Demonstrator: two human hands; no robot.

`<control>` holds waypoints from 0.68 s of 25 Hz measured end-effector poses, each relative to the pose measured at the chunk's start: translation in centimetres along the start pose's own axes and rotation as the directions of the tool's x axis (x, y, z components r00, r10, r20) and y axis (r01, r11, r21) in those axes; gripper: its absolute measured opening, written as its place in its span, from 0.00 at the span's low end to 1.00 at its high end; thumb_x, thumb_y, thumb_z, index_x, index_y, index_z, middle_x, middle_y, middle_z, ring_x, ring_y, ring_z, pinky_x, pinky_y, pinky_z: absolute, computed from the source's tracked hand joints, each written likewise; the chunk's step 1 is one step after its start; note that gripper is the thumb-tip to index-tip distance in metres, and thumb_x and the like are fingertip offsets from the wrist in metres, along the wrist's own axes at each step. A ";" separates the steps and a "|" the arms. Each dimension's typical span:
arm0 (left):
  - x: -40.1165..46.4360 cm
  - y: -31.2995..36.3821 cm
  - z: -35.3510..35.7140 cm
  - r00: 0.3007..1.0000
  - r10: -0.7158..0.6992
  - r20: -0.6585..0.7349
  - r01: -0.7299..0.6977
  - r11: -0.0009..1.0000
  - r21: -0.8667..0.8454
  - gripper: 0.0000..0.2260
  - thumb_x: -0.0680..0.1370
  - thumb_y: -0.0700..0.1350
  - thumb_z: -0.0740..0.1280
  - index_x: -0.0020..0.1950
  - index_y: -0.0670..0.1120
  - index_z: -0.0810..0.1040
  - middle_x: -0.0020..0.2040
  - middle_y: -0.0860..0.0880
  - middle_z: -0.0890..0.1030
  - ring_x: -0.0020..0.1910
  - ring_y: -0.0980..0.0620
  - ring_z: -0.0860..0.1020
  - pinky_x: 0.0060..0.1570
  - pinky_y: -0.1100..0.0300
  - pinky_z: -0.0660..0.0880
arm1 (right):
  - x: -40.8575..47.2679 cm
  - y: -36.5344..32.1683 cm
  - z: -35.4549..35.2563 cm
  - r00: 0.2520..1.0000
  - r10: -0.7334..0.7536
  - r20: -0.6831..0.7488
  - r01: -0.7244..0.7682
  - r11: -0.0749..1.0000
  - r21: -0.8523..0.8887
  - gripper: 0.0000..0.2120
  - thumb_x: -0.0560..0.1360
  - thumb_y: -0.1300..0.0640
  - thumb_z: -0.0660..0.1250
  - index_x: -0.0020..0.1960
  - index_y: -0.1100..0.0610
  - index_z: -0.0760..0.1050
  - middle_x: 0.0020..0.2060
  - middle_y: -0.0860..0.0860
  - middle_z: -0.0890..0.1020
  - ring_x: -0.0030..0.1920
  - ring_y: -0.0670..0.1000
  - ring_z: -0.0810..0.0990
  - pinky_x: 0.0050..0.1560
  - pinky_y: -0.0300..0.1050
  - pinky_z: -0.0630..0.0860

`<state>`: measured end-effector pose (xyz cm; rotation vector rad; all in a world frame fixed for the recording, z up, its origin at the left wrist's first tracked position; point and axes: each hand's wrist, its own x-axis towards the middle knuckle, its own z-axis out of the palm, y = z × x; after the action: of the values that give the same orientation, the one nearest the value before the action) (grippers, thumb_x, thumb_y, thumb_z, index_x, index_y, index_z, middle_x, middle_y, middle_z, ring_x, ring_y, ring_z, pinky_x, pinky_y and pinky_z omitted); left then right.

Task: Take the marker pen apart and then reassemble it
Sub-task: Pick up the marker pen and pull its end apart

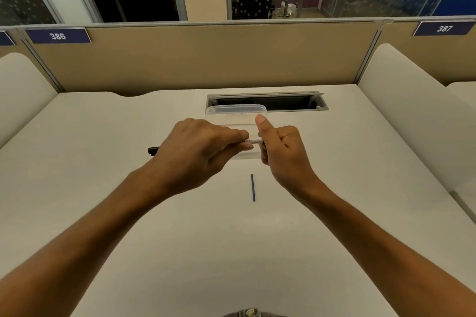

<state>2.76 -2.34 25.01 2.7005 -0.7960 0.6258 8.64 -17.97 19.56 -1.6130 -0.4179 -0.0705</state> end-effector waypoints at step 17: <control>-0.5 -1.8 1.4 0.976 0.215 0.017 -0.211 0.937 0.277 0.06 0.74 0.41 0.73 0.49 0.40 0.83 0.33 0.45 0.81 0.24 0.47 0.75 0.23 0.59 0.73 | -0.2 1.1 0.8 0.960 0.279 0.006 -0.279 0.959 0.047 0.25 0.80 0.45 0.58 0.27 0.55 0.65 0.17 0.44 0.67 0.20 0.42 0.67 0.23 0.30 0.65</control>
<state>3.83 -1.17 23.29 2.8763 -1.0819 0.8633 8.60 -17.24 18.32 -1.6106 -0.1865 0.1519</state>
